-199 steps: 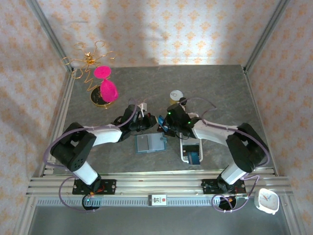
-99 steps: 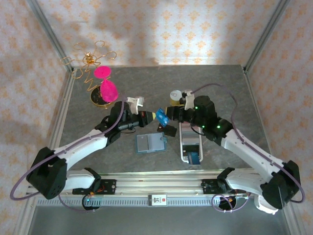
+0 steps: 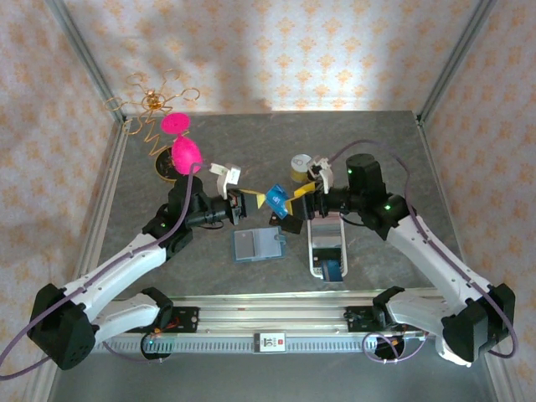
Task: Put the credit cards into the card holder
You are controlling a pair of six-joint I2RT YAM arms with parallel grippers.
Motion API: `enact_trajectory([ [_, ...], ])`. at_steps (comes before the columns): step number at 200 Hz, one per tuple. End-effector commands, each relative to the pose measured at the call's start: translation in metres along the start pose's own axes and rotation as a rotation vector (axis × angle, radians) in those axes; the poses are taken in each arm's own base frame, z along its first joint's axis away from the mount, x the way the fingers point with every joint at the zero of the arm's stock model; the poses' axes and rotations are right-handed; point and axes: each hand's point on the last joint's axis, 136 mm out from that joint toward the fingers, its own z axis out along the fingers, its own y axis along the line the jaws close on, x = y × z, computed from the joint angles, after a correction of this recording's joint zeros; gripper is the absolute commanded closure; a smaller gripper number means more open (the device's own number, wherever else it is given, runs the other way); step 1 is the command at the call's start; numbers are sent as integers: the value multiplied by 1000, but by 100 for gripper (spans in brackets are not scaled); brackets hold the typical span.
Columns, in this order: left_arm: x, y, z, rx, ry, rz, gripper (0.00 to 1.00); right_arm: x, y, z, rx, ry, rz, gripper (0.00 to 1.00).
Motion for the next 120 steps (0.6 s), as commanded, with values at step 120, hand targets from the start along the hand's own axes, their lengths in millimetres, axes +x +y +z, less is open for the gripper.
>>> enact_trajectory([
  [120, -29, -58, -18, 202, -46, 71, 100, -8, 28, -4, -211, 60, -49, 48],
])
